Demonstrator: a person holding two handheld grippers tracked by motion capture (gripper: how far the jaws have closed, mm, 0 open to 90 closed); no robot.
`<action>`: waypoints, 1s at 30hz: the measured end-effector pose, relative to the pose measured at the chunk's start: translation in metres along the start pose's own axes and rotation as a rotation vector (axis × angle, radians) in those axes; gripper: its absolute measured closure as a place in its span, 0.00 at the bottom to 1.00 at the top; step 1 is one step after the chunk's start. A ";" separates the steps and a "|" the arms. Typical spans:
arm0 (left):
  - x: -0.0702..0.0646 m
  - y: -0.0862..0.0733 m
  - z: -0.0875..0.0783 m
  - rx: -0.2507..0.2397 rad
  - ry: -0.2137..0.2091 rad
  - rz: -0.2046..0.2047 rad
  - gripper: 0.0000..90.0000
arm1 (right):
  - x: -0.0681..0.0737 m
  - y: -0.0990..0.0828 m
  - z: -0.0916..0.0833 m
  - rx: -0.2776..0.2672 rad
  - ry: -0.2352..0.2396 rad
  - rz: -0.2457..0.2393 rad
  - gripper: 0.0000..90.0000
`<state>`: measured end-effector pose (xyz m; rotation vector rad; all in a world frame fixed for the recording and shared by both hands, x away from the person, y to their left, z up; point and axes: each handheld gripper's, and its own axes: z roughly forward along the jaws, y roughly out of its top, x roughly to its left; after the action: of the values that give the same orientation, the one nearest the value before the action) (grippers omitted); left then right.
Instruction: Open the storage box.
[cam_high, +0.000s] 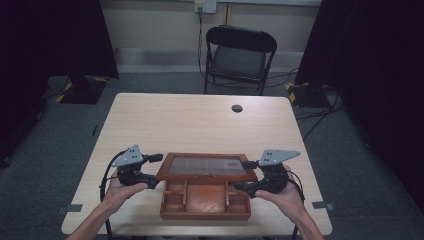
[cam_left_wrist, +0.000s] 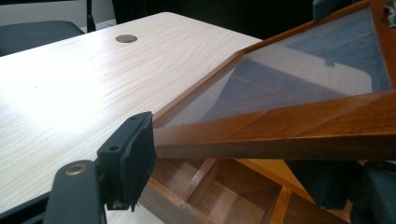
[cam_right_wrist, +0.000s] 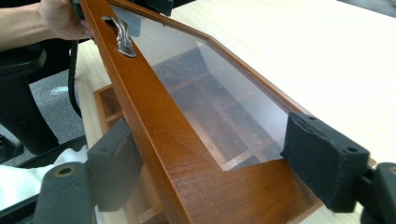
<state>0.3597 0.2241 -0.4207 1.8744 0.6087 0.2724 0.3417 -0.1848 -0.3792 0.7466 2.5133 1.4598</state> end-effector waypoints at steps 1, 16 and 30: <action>0.001 0.001 0.001 -0.001 0.000 -0.001 0.30 | -0.002 0.000 0.000 -0.003 0.000 0.006 0.25; 0.011 0.018 0.011 -0.033 0.005 -0.031 0.37 | -0.034 0.001 -0.002 -0.069 -0.054 0.082 0.37; 0.025 0.026 0.019 -0.041 0.030 -0.052 0.41 | -0.052 0.012 0.004 -0.121 -0.049 0.106 0.50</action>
<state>0.3964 0.2147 -0.4059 1.8149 0.6670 0.2773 0.3928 -0.2016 -0.3775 0.8946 2.3579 1.5905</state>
